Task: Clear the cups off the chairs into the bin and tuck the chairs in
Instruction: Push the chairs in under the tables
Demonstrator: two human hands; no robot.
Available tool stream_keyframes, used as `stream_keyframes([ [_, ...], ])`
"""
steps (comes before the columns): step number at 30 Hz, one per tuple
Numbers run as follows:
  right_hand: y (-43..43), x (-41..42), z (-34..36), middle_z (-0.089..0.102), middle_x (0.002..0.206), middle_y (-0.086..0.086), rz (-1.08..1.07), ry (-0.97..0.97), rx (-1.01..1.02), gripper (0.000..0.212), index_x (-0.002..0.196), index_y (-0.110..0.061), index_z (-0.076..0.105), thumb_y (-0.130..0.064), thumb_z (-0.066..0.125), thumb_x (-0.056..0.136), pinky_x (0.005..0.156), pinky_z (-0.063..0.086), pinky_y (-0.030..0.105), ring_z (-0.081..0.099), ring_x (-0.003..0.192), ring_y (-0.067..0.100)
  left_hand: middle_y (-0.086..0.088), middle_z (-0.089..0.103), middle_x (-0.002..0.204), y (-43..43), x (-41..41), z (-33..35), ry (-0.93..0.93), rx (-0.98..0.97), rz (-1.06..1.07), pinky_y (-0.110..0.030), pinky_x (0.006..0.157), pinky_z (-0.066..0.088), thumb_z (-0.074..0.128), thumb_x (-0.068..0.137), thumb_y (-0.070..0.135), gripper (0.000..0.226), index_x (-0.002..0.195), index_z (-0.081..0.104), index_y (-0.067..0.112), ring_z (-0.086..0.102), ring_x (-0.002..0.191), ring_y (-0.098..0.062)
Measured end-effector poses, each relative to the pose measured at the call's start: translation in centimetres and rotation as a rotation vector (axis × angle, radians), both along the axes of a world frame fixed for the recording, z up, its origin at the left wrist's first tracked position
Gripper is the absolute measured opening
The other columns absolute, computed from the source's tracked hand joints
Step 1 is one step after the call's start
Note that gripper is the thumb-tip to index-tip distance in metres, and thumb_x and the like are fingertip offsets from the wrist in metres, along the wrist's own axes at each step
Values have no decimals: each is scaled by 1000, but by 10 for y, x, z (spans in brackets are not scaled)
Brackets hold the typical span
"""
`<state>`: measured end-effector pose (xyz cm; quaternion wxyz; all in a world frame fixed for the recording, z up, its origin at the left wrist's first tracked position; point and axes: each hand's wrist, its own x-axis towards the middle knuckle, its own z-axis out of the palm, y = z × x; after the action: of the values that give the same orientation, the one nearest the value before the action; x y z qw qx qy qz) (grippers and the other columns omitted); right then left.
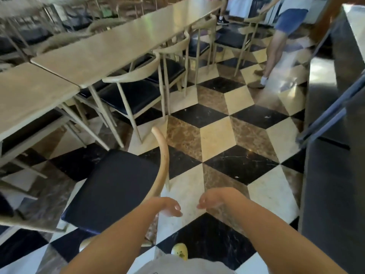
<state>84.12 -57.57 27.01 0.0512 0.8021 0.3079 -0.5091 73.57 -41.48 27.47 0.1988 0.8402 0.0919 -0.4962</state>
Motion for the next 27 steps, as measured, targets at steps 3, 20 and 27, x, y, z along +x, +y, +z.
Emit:
stream_keyframes([
  [3,21,39,7,44,146,4,48,-2,54,56,141,-18,44,-49,43,95,112,31,42,41,134,25,-1,39,150,20,22,1,46,-62,135,-34,96,49,44,96,47,53,145,38,27,46,132,-25],
  [20,155,87,-10,60,127,5,861,-76,730,48,128,-15,56,-45,57,90,107,37,40,52,120,24,2,50,144,-3,14,-16,-388,328,1144,-33,109,35,47,94,43,49,140,44,26,47,131,-23],
  [27,180,90,-25,65,111,1,1167,-248,729,43,115,-23,57,-57,50,89,93,41,40,61,104,24,1,61,129,6,15,-9,-404,544,1032,-35,100,39,48,93,43,43,130,52,22,56,120,-23],
])
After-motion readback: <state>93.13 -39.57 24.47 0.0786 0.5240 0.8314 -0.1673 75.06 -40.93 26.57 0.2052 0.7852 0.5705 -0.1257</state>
